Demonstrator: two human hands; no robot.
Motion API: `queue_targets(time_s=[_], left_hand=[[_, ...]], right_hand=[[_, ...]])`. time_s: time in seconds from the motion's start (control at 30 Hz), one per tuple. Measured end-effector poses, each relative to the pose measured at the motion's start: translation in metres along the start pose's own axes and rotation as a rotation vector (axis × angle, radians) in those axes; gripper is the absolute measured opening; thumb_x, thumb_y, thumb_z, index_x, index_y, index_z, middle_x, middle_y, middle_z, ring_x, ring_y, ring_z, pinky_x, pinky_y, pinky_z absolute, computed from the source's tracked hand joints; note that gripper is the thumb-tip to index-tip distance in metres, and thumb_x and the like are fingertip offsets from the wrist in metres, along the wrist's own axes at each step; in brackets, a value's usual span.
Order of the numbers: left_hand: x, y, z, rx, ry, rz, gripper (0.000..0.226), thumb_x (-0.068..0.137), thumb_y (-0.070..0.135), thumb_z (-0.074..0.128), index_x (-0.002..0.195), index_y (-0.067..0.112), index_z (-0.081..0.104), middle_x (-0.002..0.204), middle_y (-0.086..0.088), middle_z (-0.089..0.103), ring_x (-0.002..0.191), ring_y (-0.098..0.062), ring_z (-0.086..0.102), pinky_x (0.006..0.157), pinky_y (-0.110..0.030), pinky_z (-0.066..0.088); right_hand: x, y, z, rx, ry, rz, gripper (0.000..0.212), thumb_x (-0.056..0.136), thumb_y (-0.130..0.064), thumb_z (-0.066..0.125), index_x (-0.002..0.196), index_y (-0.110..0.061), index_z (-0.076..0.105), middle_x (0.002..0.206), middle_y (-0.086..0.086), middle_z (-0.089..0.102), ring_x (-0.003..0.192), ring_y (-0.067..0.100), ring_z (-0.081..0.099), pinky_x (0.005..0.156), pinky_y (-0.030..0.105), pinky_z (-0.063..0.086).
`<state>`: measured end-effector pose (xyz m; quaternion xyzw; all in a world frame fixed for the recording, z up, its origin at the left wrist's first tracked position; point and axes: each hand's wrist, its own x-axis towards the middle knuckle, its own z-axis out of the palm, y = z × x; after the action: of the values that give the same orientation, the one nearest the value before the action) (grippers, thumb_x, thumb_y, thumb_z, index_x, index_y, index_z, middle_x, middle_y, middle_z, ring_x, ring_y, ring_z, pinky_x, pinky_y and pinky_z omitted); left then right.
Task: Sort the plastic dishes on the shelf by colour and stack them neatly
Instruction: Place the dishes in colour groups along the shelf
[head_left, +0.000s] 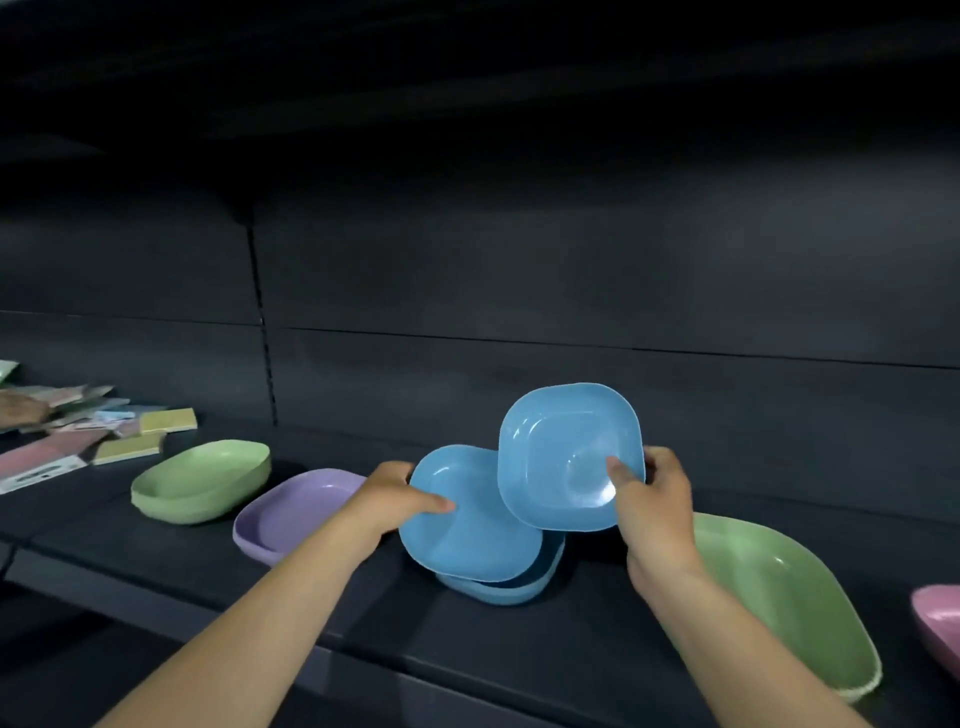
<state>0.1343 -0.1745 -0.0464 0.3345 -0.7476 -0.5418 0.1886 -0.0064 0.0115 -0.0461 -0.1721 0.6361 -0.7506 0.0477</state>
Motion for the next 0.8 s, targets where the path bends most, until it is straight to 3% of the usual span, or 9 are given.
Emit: queue_targets(time_s=[0.3,0.57,0.63,0.73,0.8], left_hand=[[0.014,-0.027,0.015,-0.173,-0.129,0.089,0.021,0.082,0.016,0.071,0.103,0.017,0.070,0.097,0.001,0.075,0.092,-0.016,0.071,0.089,-0.034,0.054],[0.023,-0.037,0.018,-0.289,-0.198,0.121,0.021,0.085,0.024,0.068,0.106,0.019,0.070,0.100,0.002,0.074,0.095,-0.013,0.070,0.087,-0.030,0.053],[0.024,-0.038,0.020,-0.292,-0.201,0.128,0.021,0.086,0.026,0.067,0.106,0.021,0.070,0.100,0.004,0.074,0.095,-0.011,0.070,0.086,-0.028,0.052],[0.026,-0.040,0.022,-0.263,-0.209,0.147,0.021,0.086,0.030,0.066,0.107,0.026,0.069,0.101,0.008,0.073,0.097,-0.009,0.068,0.090,-0.028,0.051],[0.026,-0.041,0.023,-0.238,-0.215,0.158,0.022,0.087,0.033,0.065,0.108,0.029,0.068,0.103,0.011,0.072,0.099,-0.007,0.067,0.091,-0.027,0.050]], right_hand=[[0.002,0.025,0.017,-0.031,0.170,-0.140,0.018,0.092,-0.003,0.054,0.099,-0.019,0.047,0.091,-0.008,0.056,0.082,0.012,0.056,0.067,0.025,0.041],[-0.010,0.040,0.020,-0.461,-0.025,-0.201,0.053,0.088,0.000,0.052,0.129,-0.031,0.036,0.107,-0.003,0.052,0.091,0.018,0.055,0.069,0.028,0.042],[-0.014,0.039,0.020,-0.556,-0.072,-0.189,0.053,0.087,-0.002,0.052,0.128,-0.031,0.038,0.113,-0.005,0.050,0.097,0.016,0.055,0.073,0.026,0.043],[-0.017,0.041,0.021,-0.651,-0.158,-0.178,0.038,0.085,-0.007,0.059,0.114,-0.031,0.050,0.113,-0.009,0.044,0.088,0.001,0.053,0.065,0.009,0.040],[-0.017,0.041,0.022,-0.675,-0.194,-0.161,0.037,0.085,-0.013,0.063,0.118,-0.027,0.054,0.114,-0.011,0.040,0.093,0.002,0.052,0.073,0.009,0.040]])
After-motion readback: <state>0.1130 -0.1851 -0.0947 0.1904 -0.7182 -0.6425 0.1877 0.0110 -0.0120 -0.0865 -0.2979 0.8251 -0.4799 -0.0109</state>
